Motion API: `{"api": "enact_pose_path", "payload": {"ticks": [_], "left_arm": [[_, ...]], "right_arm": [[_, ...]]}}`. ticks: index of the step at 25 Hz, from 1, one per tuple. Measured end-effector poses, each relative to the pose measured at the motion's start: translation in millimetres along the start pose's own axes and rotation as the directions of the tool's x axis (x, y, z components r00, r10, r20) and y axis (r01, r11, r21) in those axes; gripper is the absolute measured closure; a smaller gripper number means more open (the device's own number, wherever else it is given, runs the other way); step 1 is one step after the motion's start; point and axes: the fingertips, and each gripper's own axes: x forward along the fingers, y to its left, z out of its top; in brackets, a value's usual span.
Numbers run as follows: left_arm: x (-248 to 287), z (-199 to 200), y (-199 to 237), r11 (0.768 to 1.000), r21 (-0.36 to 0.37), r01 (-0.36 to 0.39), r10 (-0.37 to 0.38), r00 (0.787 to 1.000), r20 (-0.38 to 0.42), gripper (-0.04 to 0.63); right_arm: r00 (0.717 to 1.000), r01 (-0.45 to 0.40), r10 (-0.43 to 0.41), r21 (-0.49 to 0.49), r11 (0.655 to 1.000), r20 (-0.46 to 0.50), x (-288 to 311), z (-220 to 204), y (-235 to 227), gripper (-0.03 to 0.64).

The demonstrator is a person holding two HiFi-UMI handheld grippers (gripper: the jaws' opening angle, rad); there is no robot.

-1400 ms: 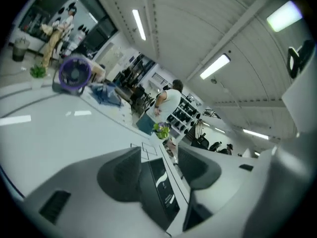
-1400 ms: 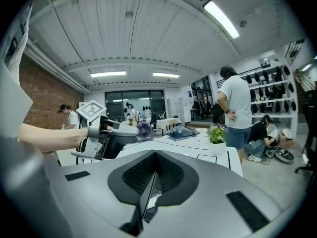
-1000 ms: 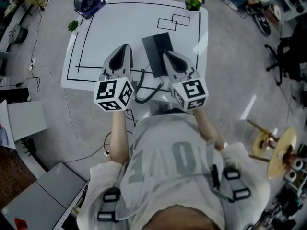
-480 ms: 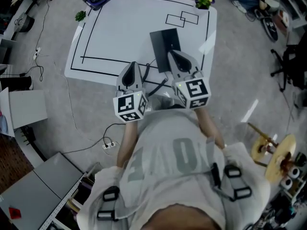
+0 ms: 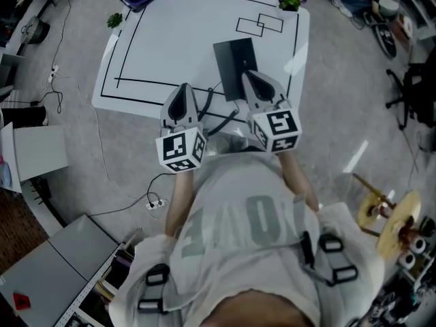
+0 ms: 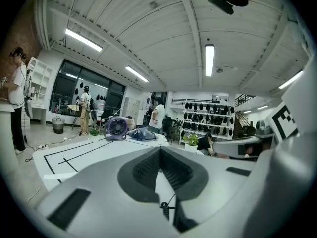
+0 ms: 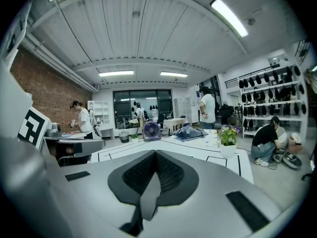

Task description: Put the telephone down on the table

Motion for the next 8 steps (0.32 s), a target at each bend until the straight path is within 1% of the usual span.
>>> {"api": "enact_pose_path", "payload": {"ticks": [8], "left_arm": [[1.1,3.8,1.7,1.000,-0.010,0.003,-0.003,1.000,0.011,0.589]], "right_arm": [[1.000,-0.004,0.004,0.006,1.000,-0.015,1.9,-3.8,0.5,0.609]]}}
